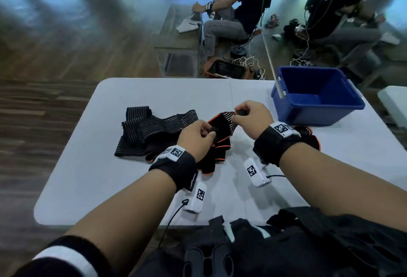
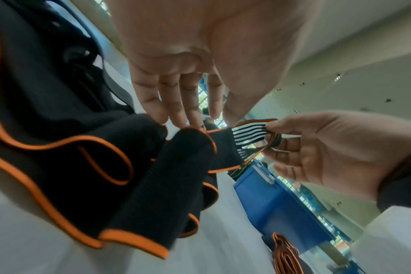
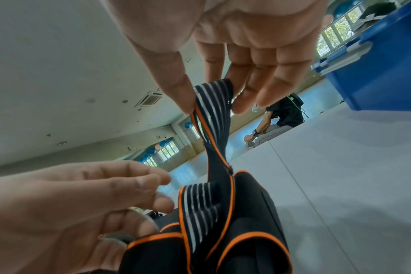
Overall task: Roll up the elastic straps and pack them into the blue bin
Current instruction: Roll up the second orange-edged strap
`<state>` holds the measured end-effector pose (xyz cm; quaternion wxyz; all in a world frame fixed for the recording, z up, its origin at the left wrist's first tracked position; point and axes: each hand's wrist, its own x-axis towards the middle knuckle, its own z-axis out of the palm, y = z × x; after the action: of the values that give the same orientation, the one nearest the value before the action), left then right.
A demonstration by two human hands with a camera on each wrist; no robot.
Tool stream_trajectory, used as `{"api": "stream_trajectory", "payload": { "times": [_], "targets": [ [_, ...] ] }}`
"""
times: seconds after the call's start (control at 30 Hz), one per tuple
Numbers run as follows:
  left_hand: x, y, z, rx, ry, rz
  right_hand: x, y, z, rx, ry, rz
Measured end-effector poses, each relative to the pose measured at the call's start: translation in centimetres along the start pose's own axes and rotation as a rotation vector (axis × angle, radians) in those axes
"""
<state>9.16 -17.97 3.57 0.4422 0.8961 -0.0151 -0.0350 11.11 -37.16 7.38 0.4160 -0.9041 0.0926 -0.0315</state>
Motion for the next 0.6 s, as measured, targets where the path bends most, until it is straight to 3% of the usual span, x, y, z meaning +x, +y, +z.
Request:
{"api": "stream_trajectory", "payload": {
  "times": [0.23, 0.47, 0.6],
  "targets": [
    [1.4, 0.8, 3.5, 0.144, -0.058, -0.085, -2.4, 2.0, -1.7, -0.004, 0.019, 0.04],
    [1.5, 1.6, 3.6, 0.087, -0.093, -0.033, -3.8, 3.2, -3.3, 0.054, 0.021, 0.057],
    [2.1, 3.5, 2.3, -0.063, -0.084, -0.01, -3.2, 2.2, -4.0, 0.105, 0.031, 0.002]
  ]
}}
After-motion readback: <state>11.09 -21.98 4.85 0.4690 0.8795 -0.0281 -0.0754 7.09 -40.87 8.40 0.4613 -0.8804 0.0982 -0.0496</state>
